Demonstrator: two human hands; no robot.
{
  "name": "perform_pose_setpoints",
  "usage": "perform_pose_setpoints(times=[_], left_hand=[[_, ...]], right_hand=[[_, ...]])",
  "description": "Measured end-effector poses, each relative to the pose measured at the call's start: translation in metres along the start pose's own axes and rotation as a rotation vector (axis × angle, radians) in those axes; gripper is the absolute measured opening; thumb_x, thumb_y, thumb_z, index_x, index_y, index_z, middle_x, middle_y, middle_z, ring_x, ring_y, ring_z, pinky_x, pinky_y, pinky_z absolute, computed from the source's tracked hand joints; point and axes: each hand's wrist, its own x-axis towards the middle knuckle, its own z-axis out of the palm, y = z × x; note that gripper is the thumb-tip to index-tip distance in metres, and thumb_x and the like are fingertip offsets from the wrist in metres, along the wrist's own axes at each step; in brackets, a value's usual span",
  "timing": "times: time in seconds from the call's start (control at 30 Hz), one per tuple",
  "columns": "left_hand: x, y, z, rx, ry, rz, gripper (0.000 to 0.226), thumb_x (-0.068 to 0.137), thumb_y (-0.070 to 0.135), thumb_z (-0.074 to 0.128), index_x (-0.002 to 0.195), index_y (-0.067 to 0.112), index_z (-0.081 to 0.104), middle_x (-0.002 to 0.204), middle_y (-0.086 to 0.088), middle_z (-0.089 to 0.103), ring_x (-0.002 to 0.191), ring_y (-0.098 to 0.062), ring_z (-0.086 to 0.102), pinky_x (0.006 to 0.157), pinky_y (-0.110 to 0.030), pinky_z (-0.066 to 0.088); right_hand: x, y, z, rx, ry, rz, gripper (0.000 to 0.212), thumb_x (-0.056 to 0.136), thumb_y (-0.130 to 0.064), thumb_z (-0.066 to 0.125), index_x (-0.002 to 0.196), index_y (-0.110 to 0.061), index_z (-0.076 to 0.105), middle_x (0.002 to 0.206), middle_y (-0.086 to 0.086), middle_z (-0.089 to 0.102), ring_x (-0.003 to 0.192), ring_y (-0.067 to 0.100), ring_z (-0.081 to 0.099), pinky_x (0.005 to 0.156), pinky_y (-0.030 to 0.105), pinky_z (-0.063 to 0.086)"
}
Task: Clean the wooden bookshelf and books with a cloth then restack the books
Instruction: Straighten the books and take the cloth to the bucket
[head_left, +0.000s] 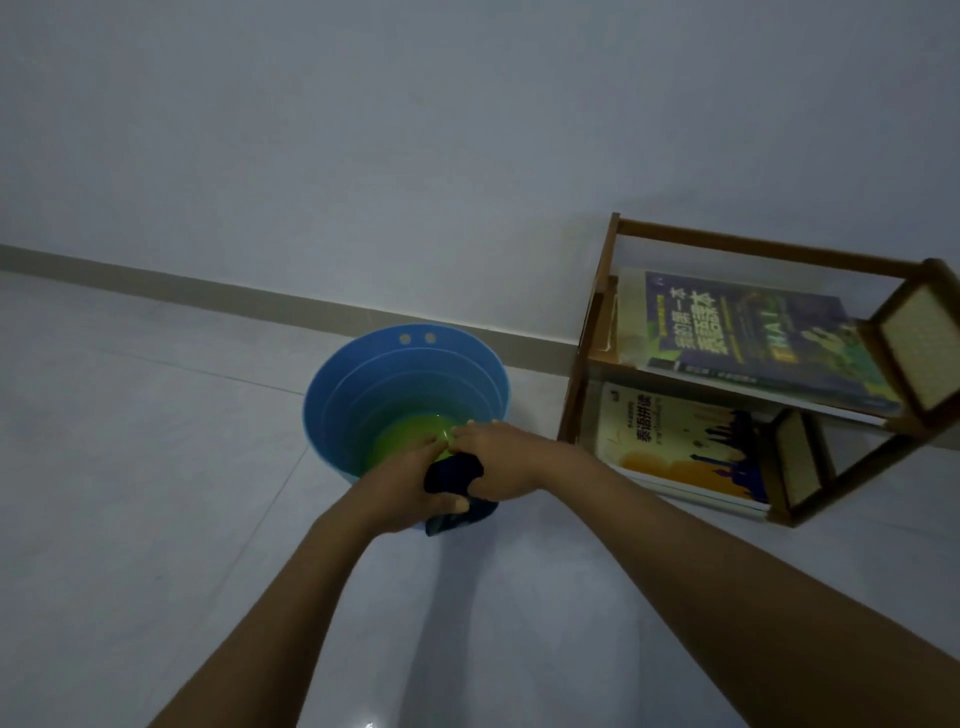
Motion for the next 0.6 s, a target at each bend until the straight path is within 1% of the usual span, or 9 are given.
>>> perform_pose_setpoints(times=[0.07,0.17,0.2,0.27,0.33,0.4,0.5,0.53,0.6], left_hand=[[0.009,0.0,-0.001,0.093,-0.055,-0.011,0.073,0.07,0.043,0.074,0.132,0.03,0.041,0.126,0.007,0.057,0.105,-0.012,0.058,0.091,-0.035,0.051],[0.018,0.004,-0.001,0.226,-0.071,-0.017,0.056,0.078,0.036,0.07,0.127,0.022,0.049,0.116,0.002,0.063,0.098,-0.017,0.06,0.085,-0.032,0.05],[0.018,0.006,-0.002,0.249,-0.086,-0.017,0.046,0.081,0.034,0.067,0.122,0.019,0.054,0.111,0.0,0.066,0.094,-0.017,0.061,0.081,-0.031,0.05],[0.02,0.007,0.0,0.283,-0.096,-0.026,0.032,0.085,0.033,0.063,0.113,0.017,0.061,0.101,-0.004,0.069,0.087,-0.018,0.061,0.077,-0.03,0.049],[0.021,0.005,0.003,0.298,-0.071,-0.033,0.03,0.086,0.034,0.063,0.11,0.016,0.062,0.097,-0.006,0.07,0.088,-0.021,0.062,0.078,-0.032,0.05],[0.024,0.001,0.007,0.328,-0.029,-0.024,0.03,0.086,0.034,0.063,0.109,0.016,0.062,0.096,-0.007,0.069,0.088,-0.021,0.062,0.078,-0.032,0.05],[0.026,0.0,0.01,0.372,-0.012,-0.02,0.021,0.087,0.034,0.06,0.094,0.015,0.063,0.085,-0.006,0.068,0.076,-0.02,0.06,0.063,-0.027,0.045],[0.025,0.0,0.012,0.385,-0.015,-0.022,0.02,0.087,0.033,0.059,0.09,0.014,0.063,0.082,-0.006,0.068,0.073,-0.02,0.059,0.061,-0.027,0.043],[0.025,0.001,0.013,0.387,-0.017,0.0,0.021,0.086,0.033,0.059,0.091,0.013,0.064,0.083,-0.006,0.069,0.078,-0.021,0.063,0.065,-0.029,0.047]], right_hand=[[0.002,-0.001,0.0,-0.105,0.022,0.016,0.04,0.081,-0.016,0.065,0.119,-0.015,0.052,0.112,0.007,0.058,0.098,0.026,0.057,0.085,0.038,0.05],[0.008,-0.003,0.008,-0.246,0.06,0.011,0.039,0.085,-0.016,0.063,0.123,-0.014,0.054,0.121,0.008,0.056,0.109,0.027,0.054,0.102,0.041,0.041],[0.01,-0.004,0.008,-0.278,0.062,0.008,0.036,0.086,-0.015,0.061,0.121,-0.014,0.056,0.12,0.009,0.057,0.108,0.027,0.054,0.1,0.039,0.041],[0.012,-0.002,0.011,-0.306,0.07,0.016,0.027,0.088,-0.012,0.059,0.115,-0.012,0.059,0.114,0.01,0.06,0.101,0.029,0.056,0.088,0.037,0.046],[0.013,-0.002,0.014,-0.337,0.074,0.031,0.023,0.088,-0.009,0.058,0.112,-0.01,0.06,0.11,0.01,0.06,0.097,0.029,0.056,0.081,0.035,0.045],[0.013,-0.002,0.017,-0.359,0.092,0.031,0.021,0.088,-0.007,0.057,0.109,-0.01,0.061,0.107,0.01,0.061,0.094,0.029,0.056,0.084,0.035,0.045],[0.011,-0.003,0.018,-0.373,0.135,0.041,0.017,0.088,-0.009,0.058,0.104,-0.011,0.063,0.102,0.008,0.063,0.092,0.026,0.058,0.088,0.03,0.041],[0.01,-0.005,0.019,-0.38,0.134,0.045,0.017,0.088,-0.01,0.058,0.104,-0.012,0.063,0.101,0.007,0.064,0.092,0.025,0.058,0.093,0.031,0.041],[0.006,-0.005,0.019,-0.393,0.141,0.059,0.019,0.089,-0.011,0.057,0.106,-0.012,0.062,0.104,0.006,0.064,0.097,0.025,0.059,0.105,0.037,0.037]])
